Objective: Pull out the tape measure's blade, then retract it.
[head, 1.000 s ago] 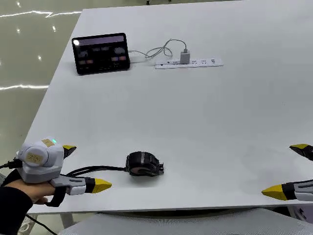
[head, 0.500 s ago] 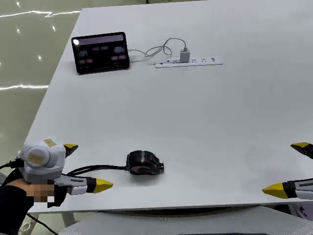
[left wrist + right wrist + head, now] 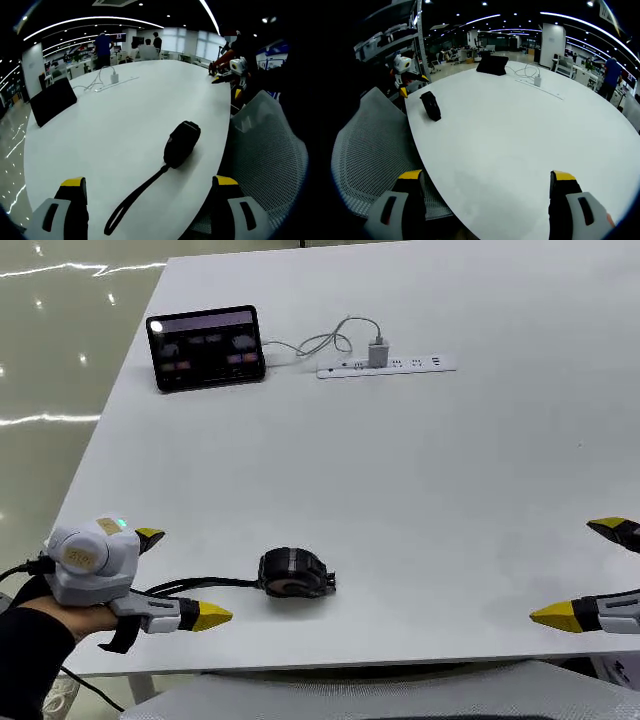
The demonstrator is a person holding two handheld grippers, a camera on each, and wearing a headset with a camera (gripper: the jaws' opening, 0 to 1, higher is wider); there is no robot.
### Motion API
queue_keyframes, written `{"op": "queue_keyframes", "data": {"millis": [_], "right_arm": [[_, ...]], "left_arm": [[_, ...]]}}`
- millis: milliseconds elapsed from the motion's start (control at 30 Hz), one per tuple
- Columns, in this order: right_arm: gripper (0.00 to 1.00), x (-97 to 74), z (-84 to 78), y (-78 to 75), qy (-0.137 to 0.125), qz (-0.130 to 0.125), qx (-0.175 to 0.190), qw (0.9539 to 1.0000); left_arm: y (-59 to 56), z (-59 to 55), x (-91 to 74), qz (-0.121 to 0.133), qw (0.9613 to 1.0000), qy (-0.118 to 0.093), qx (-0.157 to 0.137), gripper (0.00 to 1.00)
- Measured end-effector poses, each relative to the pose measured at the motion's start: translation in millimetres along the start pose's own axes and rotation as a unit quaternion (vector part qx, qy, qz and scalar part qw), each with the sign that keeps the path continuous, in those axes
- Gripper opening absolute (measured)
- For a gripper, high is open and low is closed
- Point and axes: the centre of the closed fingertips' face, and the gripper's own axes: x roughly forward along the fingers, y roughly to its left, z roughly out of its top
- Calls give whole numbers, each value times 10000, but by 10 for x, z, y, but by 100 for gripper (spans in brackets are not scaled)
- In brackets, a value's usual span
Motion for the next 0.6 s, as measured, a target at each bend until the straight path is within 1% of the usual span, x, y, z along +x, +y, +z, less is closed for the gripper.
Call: {"op": "queue_keyframes", "data": {"millis": [33,67,100,133,167,200,233,267,300,333,367,400,433,467,500,533,567,600], "right_arm": [[100,30,-6,7,19,46,-39,10000],[99,59,-20,24,65,106,-69,9999],[100,111,-13,39,33,157,-166,9997],[100,134,10,39,-26,140,-274,9995],[100,170,27,78,-37,220,-252,9994],[100,195,38,104,-22,292,-233,9993],[100,220,48,120,12,321,-213,9993],[100,256,73,148,19,361,-249,9990],[100,281,99,172,8,402,-295,9988],[100,321,137,231,-2,538,-292,9981],[100,351,156,252,0,579,-323,9978],[100,383,187,277,-11,607,-405,9973],[100,432,259,347,-115,768,-615,9951],[100,462,314,380,-196,820,-735,9937],[100,501,363,418,-229,847,-828,9927],[100,529,372,449,-163,907,-841,9922],[100,557,382,481,-92,968,-876,9914],[100,601,414,509,-61,1005,-889,9909]], "left_arm": [[-3,19,19,-16,10000,-7,68,100],[-30,32,38,-83,9999,8,108,100],[-75,22,59,-213,9995,138,195,99],[-79,35,82,-207,9993,162,269,99],[-119,59,105,-296,9986,180,398,99],[-158,71,118,-382,9982,205,415,98],[-173,94,137,-398,9979,217,453,98],[-204,115,161,-457,9969,255,590,98],[-232,112,179,-525,9957,333,688,98],[-269,125,212,-605,9947,380,740,97],[-294,146,235,-665,9939,384,789,97],[-318,155,257,-725,9926,425,872,97],[-343,173,287,-795,9910,473,972,97],[-328,187,311,-829,9900,485,1035,97],[-334,231,340,-884,9882,448,1172,96],[-356,254,350,-945,9864,442,1267,93],[-360,271,366,-965,9856,469,1309,90],[-363,291,389,-950,9847,515,1370,89]]}}
